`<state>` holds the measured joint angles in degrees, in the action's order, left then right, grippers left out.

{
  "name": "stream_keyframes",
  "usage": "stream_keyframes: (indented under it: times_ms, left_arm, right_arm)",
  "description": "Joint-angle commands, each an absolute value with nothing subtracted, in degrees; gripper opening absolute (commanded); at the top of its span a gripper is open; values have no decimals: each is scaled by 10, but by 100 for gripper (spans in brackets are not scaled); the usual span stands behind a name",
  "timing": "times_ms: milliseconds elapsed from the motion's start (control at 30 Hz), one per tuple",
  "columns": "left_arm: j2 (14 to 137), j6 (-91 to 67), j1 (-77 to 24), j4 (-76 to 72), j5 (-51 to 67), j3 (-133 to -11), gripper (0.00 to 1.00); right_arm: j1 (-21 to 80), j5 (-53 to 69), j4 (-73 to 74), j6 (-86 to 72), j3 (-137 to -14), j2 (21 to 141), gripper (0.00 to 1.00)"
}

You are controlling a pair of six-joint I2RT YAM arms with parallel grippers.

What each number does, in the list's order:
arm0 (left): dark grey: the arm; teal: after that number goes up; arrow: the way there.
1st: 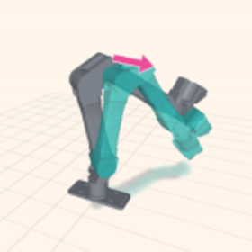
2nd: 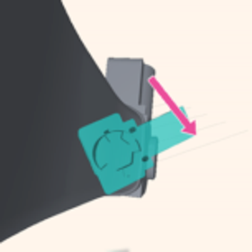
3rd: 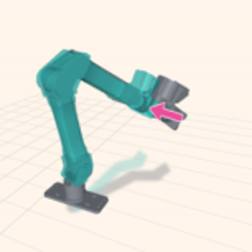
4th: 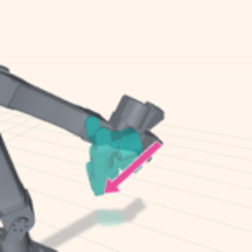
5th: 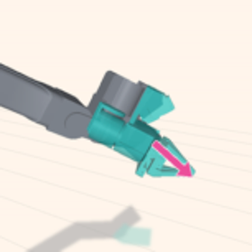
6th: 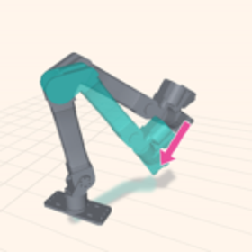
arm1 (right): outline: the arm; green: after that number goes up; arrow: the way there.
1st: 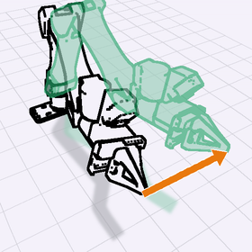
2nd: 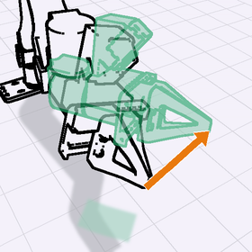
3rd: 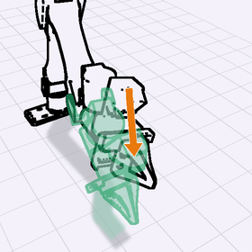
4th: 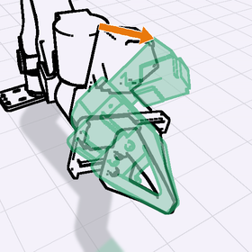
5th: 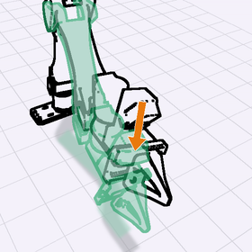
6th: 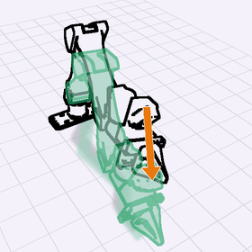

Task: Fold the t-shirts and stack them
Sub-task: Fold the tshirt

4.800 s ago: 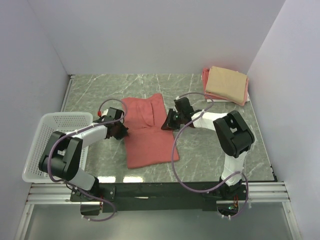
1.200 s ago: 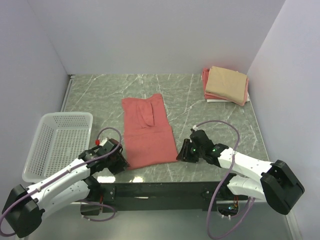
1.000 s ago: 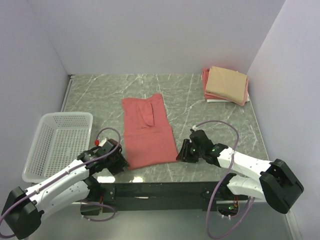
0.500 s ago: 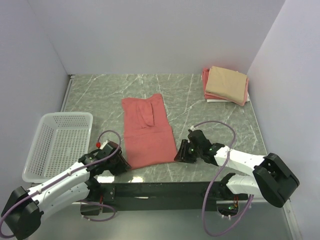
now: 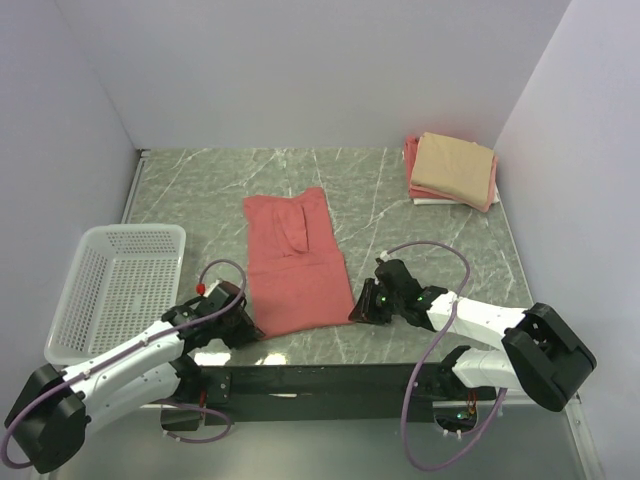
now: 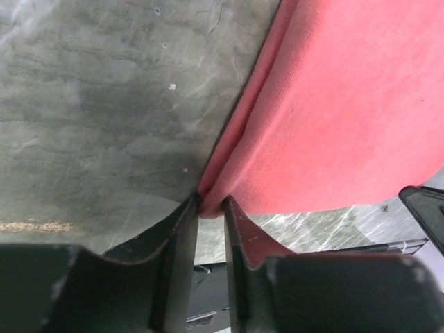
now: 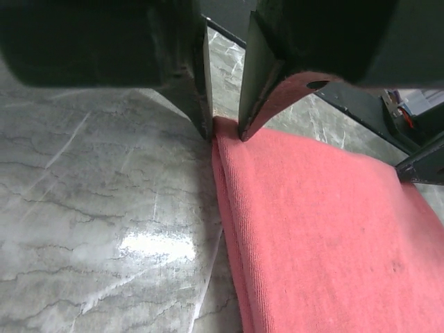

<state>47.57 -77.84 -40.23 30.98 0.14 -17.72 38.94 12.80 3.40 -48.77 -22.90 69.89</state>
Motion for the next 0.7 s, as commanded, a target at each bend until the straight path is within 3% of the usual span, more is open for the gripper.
stream_keyframes:
  times_ms: [0, 200, 300, 667]
  left_arm:
    - [496, -780, -405, 309, -6, -181, 26]
    - [520, -772, -405, 308, -12, -206, 1]
    - [526, -764, -405, 311, -9, -215, 1]
    - [465, -724, -413, 381, 22, -227, 1]
  right_arm:
    - [387, 117, 21, -489, -222, 698, 26]
    - [387, 119, 19, -489, -214, 686, 10]
    - [387, 120, 30, -487, -204, 667, 1]
    - [404, 142, 105, -503, -138, 499, 0]
